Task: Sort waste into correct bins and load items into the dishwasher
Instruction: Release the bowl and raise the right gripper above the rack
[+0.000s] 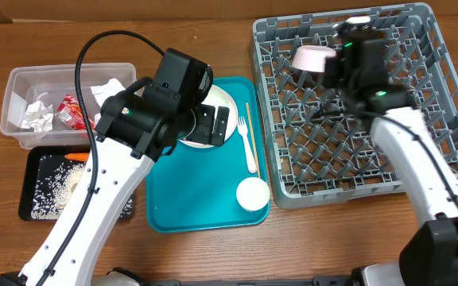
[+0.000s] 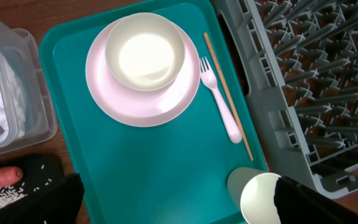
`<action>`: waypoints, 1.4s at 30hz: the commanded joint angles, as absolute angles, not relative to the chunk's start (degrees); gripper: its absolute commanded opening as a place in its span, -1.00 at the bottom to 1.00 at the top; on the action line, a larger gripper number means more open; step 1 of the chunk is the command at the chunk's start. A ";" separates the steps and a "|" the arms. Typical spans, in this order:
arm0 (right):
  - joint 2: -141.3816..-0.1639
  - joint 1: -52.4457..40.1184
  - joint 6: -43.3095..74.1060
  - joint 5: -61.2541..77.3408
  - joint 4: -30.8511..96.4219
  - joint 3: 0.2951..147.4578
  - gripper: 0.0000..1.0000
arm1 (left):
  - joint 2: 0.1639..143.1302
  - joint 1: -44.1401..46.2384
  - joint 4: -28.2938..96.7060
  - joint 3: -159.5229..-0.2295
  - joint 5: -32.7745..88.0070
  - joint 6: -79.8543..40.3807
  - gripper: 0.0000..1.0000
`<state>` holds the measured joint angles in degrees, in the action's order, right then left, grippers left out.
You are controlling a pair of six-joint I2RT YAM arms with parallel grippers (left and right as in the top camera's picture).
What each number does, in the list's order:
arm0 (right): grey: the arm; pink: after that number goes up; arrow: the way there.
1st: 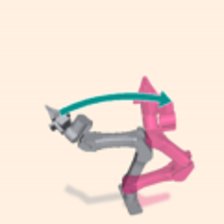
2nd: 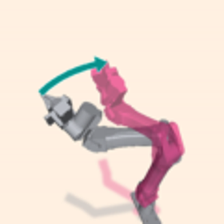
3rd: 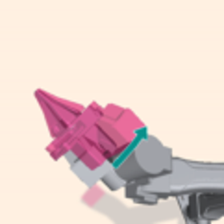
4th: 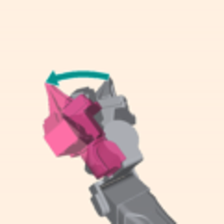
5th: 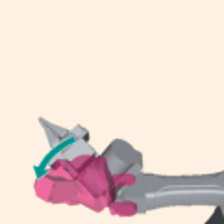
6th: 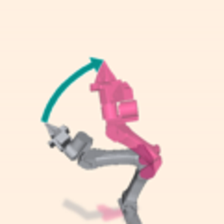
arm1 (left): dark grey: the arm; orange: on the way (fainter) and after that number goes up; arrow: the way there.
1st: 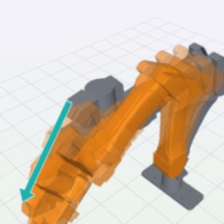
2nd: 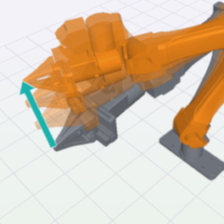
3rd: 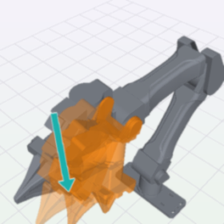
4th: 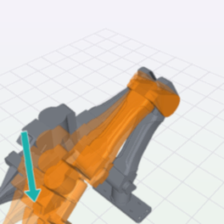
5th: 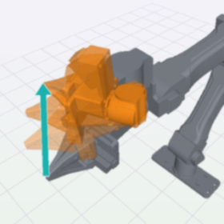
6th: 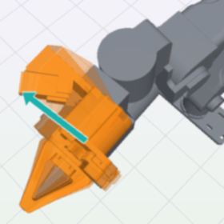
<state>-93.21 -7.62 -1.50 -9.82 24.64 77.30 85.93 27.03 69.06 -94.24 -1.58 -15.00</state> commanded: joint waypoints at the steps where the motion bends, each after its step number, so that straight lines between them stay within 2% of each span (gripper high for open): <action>1: -91.20 -6.00 3.51 3.20 24.64 80.62 -0.93 | 85.82 26.94 68.99 -95.42 -2.07 -14.55 1.00; 6: -91.64 -6.31 4.16 3.14 22.74 80.75 -0.93 | 85.82 26.94 68.99 -95.42 -2.07 -14.55 1.00; 13: -94.43 -6.28 10.87 3.16 20.71 81.49 -0.93 | 85.82 26.94 68.99 -95.42 -2.07 -14.55 1.00; 18: -95.18 -6.28 12.27 3.55 29.19 88.01 -0.93 | 85.82 26.94 68.99 -95.42 -2.07 -14.55 1.00; 27: -103.39 -6.17 12.23 4.21 46.15 108.42 -0.93 | 85.82 26.94 68.99 -95.42 -2.07 -14.55 1.00; 42: -115.33 -5.87 11.60 2.44 38.68 109.51 -0.93 | 85.82 26.94 68.99 -95.42 -2.07 -14.57 1.00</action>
<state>-113.80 -6.02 11.90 3.36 39.00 108.57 85.93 27.03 69.06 -94.24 -1.58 -14.98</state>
